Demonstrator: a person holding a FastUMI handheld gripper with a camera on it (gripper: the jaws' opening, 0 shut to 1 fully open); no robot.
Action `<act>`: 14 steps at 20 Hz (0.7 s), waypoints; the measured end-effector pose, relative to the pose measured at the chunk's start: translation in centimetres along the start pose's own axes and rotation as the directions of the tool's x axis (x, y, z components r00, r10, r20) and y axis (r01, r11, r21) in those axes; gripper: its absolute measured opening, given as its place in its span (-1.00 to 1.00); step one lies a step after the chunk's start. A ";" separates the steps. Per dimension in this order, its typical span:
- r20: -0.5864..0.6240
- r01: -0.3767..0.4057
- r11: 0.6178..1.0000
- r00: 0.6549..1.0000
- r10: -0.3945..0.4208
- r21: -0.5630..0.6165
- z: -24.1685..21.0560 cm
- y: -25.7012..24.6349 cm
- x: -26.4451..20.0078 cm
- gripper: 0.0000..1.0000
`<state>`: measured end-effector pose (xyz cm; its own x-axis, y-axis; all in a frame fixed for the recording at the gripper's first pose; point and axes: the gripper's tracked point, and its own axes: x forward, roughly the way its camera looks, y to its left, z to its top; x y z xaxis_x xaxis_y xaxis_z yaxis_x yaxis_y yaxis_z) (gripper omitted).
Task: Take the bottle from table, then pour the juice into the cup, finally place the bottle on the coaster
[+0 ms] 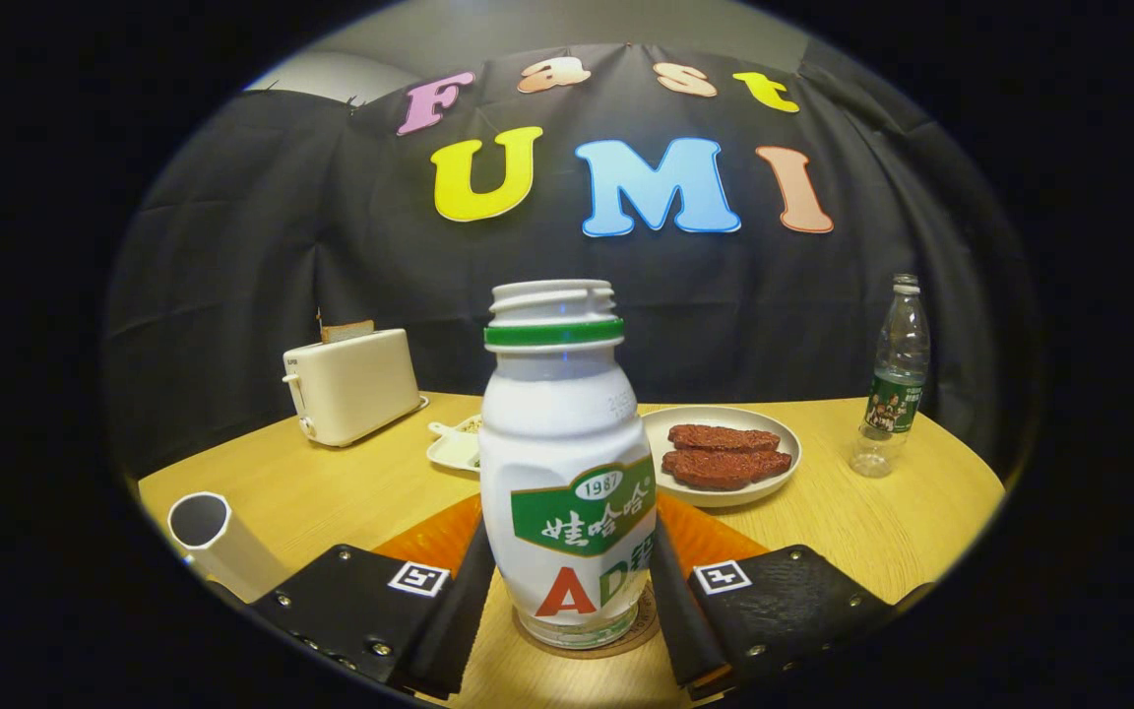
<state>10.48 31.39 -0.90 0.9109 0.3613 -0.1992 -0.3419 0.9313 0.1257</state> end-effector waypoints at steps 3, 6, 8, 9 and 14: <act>0.024 -0.002 1.000 1.000 0.001 0.009 0.0 0.1 -0.2 0.51; 0.043 -0.011 1.000 0.999 0.010 0.011 -0.1 0.2 -0.2 0.55; 0.007 -0.017 0.999 1.000 0.017 0.032 -1.5 0.3 0.2 0.60; 0.017 -0.025 0.999 1.000 0.024 0.037 -1.5 0.4 0.0 0.63; 0.126 -0.014 0.999 0.992 0.008 0.046 2.3 -0.1 -1.6 0.65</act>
<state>9.58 30.58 1.60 0.9300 0.3599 -0.0740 -0.3435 0.9231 0.1731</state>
